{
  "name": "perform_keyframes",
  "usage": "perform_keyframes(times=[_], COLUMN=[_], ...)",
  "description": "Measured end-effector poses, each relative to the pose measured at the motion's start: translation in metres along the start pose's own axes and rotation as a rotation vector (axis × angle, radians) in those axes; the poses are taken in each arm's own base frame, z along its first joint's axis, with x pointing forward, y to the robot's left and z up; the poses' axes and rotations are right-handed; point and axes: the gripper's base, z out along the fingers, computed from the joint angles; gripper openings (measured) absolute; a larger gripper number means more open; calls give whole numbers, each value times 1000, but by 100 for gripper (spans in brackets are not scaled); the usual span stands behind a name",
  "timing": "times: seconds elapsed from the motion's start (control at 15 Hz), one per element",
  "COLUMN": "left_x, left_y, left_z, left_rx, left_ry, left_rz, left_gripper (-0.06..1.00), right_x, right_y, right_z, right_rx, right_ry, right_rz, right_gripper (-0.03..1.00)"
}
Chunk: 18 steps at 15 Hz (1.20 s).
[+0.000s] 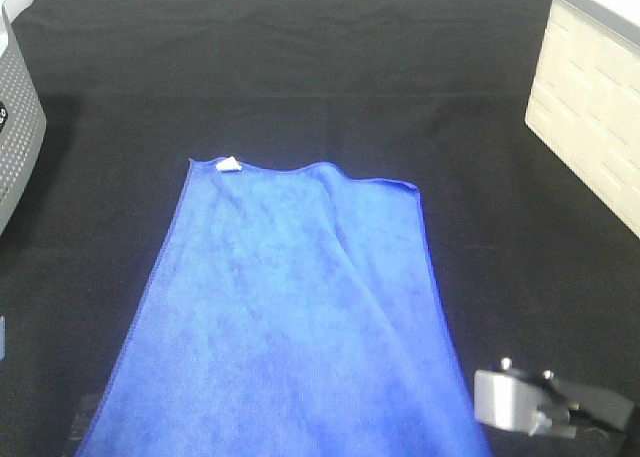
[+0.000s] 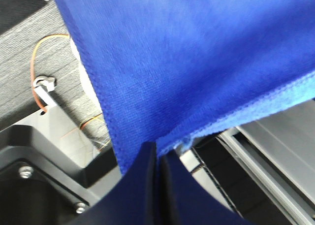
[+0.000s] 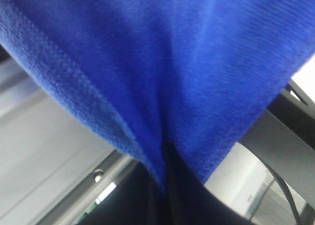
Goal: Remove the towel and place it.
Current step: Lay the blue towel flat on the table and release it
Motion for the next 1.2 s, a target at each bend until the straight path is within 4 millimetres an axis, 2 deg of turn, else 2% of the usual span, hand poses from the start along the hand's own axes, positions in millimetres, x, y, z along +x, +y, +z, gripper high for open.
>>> perform_keyframes(times=[0.13, 0.47, 0.73, 0.93, 1.2], left_x=[7, 12, 37, 41, 40], left_y=[-7, -12, -22, -26, -27], left_z=[9, 15, 33, 31, 31], left_rx=[-4, 9, 15, 32, 36], left_ry=[46, 69, 150, 131, 130], left_rz=[40, 24, 12, -9, -17], left_gripper=[0, 0, 0, 0, 0], right_x=[1, 2, 5, 15, 16], right_y=[-1, -4, -5, -12, -13], right_z=[1, 1, 6, 16, 16], right_rx=[22, 65, 33, 17, 16], right_ry=[9, 19, 27, 67, 68], right_rz=[12, 30, 63, 97, 87], right_gripper=[0, 0, 0, 0, 0])
